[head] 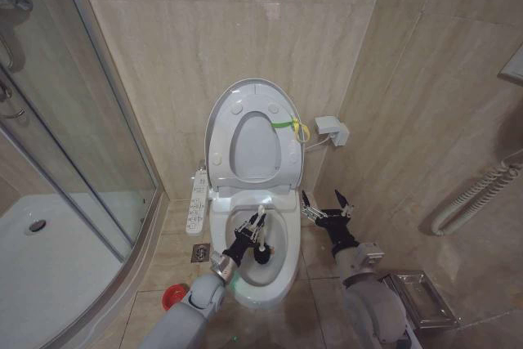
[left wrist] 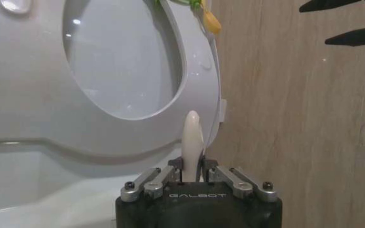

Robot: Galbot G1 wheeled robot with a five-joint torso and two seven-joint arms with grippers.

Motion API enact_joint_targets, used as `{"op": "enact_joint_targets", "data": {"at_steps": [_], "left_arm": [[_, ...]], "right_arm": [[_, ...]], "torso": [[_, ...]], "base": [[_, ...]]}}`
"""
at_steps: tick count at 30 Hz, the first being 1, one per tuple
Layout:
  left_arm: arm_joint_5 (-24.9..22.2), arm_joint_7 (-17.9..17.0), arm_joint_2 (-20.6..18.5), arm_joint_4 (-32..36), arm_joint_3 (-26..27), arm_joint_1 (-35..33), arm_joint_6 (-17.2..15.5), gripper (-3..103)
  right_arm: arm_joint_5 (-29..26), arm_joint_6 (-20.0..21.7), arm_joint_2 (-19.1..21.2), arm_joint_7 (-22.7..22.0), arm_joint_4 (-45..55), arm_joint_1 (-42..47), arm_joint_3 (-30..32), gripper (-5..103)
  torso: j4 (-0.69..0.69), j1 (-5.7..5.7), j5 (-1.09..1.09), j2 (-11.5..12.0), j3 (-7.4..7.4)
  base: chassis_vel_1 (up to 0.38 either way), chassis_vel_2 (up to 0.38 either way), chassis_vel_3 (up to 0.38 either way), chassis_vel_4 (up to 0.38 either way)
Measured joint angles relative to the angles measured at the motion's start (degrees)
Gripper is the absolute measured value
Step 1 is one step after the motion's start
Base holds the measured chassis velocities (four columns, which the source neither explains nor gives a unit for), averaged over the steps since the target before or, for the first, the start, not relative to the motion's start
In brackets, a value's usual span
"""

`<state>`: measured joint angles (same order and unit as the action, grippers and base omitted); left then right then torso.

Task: Open the toilet lid, clean the toilet bowl with a toilet brush, close the toilet lid, and flush.

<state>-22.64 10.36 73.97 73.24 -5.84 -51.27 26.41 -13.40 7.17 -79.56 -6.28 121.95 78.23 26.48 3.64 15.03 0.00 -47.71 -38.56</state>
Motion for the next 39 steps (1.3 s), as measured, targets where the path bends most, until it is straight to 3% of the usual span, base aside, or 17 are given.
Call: {"op": "enact_joint_targets", "data": {"at_steps": [11,21,30,39], "left_arm": [[0.2,-0.3,-2.5,2.6,-0.8,-3.5,-1.3,20],[-3.4,2.0,-3.7,-1.4,-1.3,-2.3,-1.5,20],[-5.0,3.0,-2.8,-4.8,-2.5,1.3,-1.6,20],[-2.8,2.4,0.2,-4.5,-3.9,4.7,-1.2,20]], "right_arm": [[0.0,0.0,0.0,0.0,0.0,0.0,0.0,100],[0.0,0.0,0.0,0.0,0.0,0.0,0.0,100],[0.0,0.0,0.0,0.0,0.0,0.0,0.0,100],[0.0,0.0,0.0,0.0,0.0,0.0,0.0,100]], "torso": [[0.0,0.0,0.0,0.0,0.0],[0.0,0.0,0.0,0.0,0.0],[0.0,0.0,0.0,0.0,-0.01],[0.02,0.01,0.0,0.0,-0.01]], "base": [[0.0,0.0,0.0,0.0],[0.0,0.0,0.0,0.0],[0.0,0.0,0.0,0.0],[0.0,0.0,0.0,0.0]]}}
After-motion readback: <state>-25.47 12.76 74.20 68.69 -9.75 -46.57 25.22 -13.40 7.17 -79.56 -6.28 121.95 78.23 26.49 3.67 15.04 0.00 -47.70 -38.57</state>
